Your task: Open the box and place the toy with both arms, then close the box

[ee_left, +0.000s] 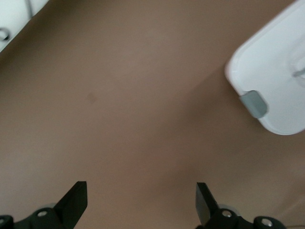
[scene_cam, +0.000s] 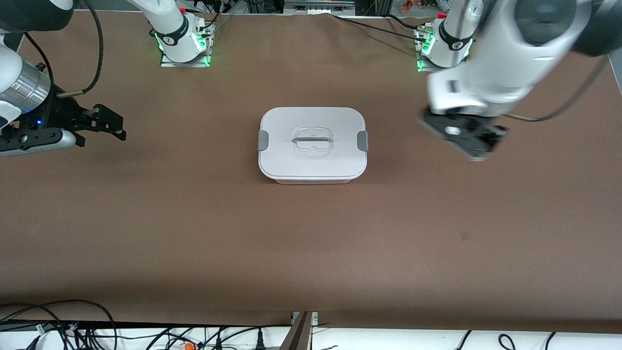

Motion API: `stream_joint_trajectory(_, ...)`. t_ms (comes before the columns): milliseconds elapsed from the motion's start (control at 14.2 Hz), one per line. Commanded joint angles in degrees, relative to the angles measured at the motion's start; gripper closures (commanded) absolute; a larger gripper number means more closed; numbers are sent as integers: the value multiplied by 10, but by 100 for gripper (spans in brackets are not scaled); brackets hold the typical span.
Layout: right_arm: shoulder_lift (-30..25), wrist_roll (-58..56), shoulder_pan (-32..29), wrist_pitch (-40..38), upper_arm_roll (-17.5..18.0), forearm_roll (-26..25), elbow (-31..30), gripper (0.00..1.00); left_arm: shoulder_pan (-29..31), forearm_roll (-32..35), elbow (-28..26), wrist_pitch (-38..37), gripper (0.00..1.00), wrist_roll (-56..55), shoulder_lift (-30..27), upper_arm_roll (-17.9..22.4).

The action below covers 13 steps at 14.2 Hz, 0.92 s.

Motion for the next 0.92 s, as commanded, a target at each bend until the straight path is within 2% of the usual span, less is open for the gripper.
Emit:
stream_joint_trajectory(0,4,2,-3,3,3,-3,9,0,42,4,11,-4,0,-15,4,-1)
stream_joint_trajectory(141,8,2,-3,7,3,-3,9,0,49,-7,-6,39,0,-45,-18,28)
stream_joint_trajectory(352,8,2,3,7,5,-13,9,0,97,-62,-151,118,0,-103,-107,37)
stream_joint_trajectory(423,8,2,3,7,6,-14,9,0,116,-95,-187,145,0,-144,-125,38)
stream_joint_trajectory(564,8,2,3,7,6,-14,9,0,122,-105,-241,178,0,-213,-158,46)
stream_joint_trajectory(846,8,2,3,7,6,-14,9,0,147,-102,-259,174,0,-247,-171,49)
